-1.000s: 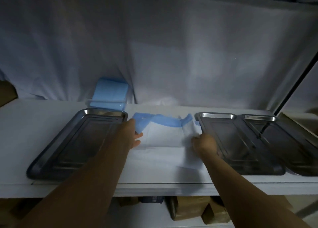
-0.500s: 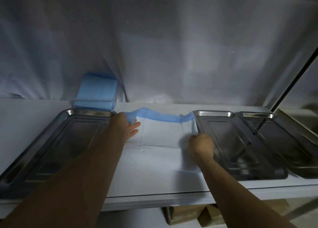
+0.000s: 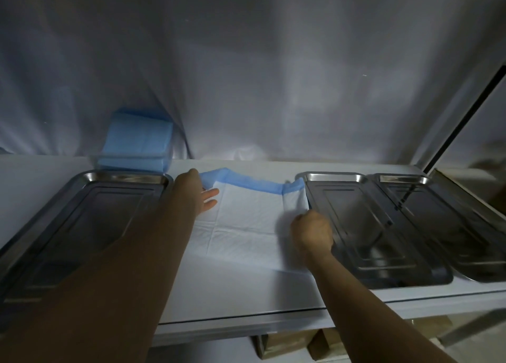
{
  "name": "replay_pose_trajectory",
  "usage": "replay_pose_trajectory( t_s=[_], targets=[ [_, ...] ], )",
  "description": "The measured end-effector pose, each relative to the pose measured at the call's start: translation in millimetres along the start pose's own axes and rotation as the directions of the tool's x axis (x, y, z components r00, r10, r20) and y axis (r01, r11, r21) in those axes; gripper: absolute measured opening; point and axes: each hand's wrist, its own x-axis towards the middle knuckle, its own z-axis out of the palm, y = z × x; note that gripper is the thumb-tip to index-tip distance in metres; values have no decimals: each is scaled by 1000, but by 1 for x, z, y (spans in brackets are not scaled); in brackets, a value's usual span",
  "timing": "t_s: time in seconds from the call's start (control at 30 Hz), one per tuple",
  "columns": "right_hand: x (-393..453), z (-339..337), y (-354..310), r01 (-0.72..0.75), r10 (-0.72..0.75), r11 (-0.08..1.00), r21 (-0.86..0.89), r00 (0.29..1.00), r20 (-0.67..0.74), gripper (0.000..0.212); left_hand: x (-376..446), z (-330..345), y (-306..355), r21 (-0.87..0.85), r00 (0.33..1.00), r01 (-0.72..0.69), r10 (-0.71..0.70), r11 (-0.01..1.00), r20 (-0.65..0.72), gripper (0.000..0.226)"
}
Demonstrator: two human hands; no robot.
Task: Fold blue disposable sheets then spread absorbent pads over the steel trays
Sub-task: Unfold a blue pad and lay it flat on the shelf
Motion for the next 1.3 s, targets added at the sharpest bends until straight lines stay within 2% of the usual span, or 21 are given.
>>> replay_pose_trajectory(
  t_s=[0.17, 0.27, 0.3, 0.33, 0.37, 0.4, 0.43, 0.47, 0.53, 0.6, 0.63, 0.67, 0.73, 0.77, 0.8, 0.87, 0.93, 1.0, 1.17, 1.23, 1.3],
  targets=[
    [-4, 0, -1, 19, -21, 997, -76, 1000, -14, 30, -4, 9, -3, -1, 999, 6, -6, 1000, -44, 42],
    [-6, 2, -3, 4, -5, 998, -65, 1000, -19, 32, -10, 21, -11, 243, 977, -183, 204, 953, -64, 43],
    [-6, 2, -3, 4, -6, 997, -75, 1000, -22, 32, -15, 24, -15, 430, 951, -251, 304, 867, -58, 46],
    [-6, 3, -4, 5, -8, 996, -88, 1000, -30, 32, -22, 25, -20, 648, 912, -298, 410, 701, -24, 45],
    [-7, 4, -4, 0, -4, 995, -95, 999, -36, 32, -32, 26, -27, 829, 861, -319, 507, 459, 51, 39],
    [-7, 4, -5, 0, -4, 995, -102, 999, -39, 32, -42, 26, -36, 926, 816, -318, 557, 204, 157, 33],
    [-7, 4, -5, 0, -3, 994, -107, 999, -34, 32, -55, 28, -45, 953, 796, -303, 548, -2, 255, 30],
    [-7, 4, -5, -3, 0, 994, -106, 1000, -31, 32, -66, 28, -56, 947, 802, -279, 504, -157, 320, 31],
    [-6, 2, -6, -20, 18, 998, -55, 1000, -23, 33, -81, 23, -78, 922, 866, -235, 364, -307, 342, 44],
    [-10, -1, -9, 12, -13, 1000, -15, 998, -57, 34, -82, 14, -92, 915, 913, -218, 259, -341, 314, 56],
    [-16, -3, -10, 88, -93, 995, -47, 989, -116, 36, -80, 10, -95, 915, 917, -222, 246, -337, 313, 57],
    [-24, -3, -11, 223, -247, 964, -143, 952, -179, 42, -78, 7, -96, 915, 915, -227, 248, -335, 318, 57],
    [-45, 2, -12, 557, -609, 785, -271, 773, -178, 54, -75, 5, -97, 907, 912, -226, 249, -355, 325, 54],
    [-55, 8, -12, 682, -714, 693, -233, 695, -92, 55, -75, 5, -97, 901, 916, -222, 237, -372, 323, 53],
    [-65, 12, -11, 738, -746, 652, -174, 666, 26, 52, -74, 6, -96, 898, 921, -217, 223, -384, 318, 53],
    [-73, 21, -1, 732, -692, 674, -104, 674, 257, 52, -73, 4, -94, 899, 926, -223, 206, -377, 316, 54],
    [-71, 20, 13, 713, -620, 675, -192, 688, 377, 57, -73, -2, -90, 906, 925, -229, 208, -357, 317, 52],
    [-67, 12, 27, 709, -589, 658, -255, 695, 413, 62, -71, -10, -86, 916, 923, -219, 234, -335, 306, 52],
    [-67, -6, 37, 692, -520, 680, -241, 687, 508, 83, -78, -20, -82, 920, 934, -188, 226, -344, 276, 55],
    [-71, -8, 39, 699, -518, 674, -237, 677, 523, 82, -88, -21, -83, 914, 939, -184, 212, -361, 273, 55],
    [-75, -12, 42, 681, -517, 691, -240, 699, 494, 71, -100, -21, -83, 897, 936, -175, 215, -406, 279, 55]
  ],
)
